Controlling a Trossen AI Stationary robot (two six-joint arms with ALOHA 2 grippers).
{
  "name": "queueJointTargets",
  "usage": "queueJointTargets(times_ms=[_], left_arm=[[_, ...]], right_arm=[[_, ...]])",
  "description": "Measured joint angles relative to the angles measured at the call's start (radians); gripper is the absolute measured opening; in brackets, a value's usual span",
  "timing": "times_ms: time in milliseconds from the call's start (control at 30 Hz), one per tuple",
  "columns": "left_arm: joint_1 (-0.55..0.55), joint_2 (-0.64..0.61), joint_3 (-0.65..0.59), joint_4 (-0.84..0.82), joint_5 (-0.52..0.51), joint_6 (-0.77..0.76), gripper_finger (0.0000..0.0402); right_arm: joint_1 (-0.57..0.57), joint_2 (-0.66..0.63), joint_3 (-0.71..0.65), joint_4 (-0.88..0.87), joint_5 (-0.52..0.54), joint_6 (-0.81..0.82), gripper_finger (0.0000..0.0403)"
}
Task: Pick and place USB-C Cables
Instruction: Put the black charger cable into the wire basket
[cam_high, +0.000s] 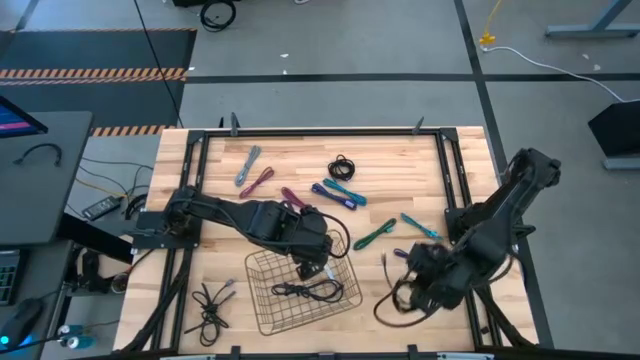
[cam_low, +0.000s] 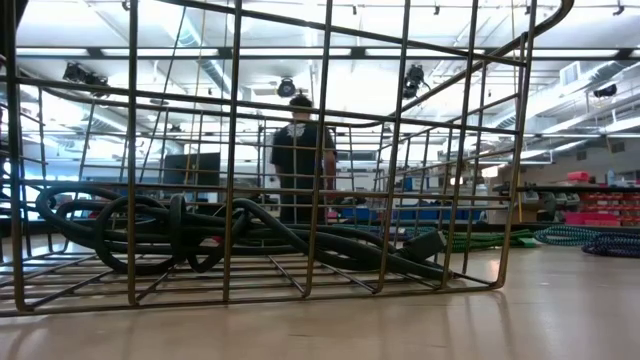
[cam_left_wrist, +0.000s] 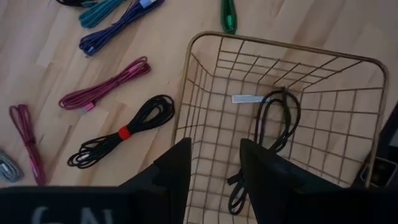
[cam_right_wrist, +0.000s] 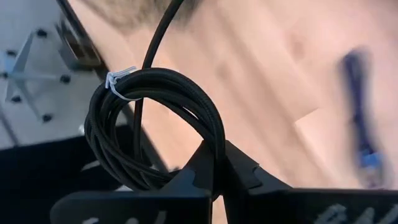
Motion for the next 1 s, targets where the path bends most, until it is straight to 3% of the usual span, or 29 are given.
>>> queueJointTargets(times_ms=[133,333,600,800,1000], left_arm=[[0.007,-0.06,0.0,0.0,-0.019,0.013,0.0144],[0.013,-0.187,0.001,0.0,-0.05,-0.027,0.0142],[-0.031,-0.311,0.002,0.0,-0.121,-0.031,0.0139],[-0.052,-0.353,0.002,0.0,-0.128,0.032,0.012],[-0.056,-0.368,0.002,0.0,-0.129,0.081,0.0112]], right_arm=[[-0.034,-0.032,0.104,-0.136,0.073,-0.063,0.0012],[-0.164,-0.032,0.168,-0.123,0.077,-0.302,0.0012],[-0.416,0.0,0.172,0.21,-0.084,-0.654,0.0012],[-0.562,0.122,0.187,0.372,-0.252,-0.78,0.0012],[-0.597,0.346,0.408,0.357,-0.323,-0.94,0.0012]])
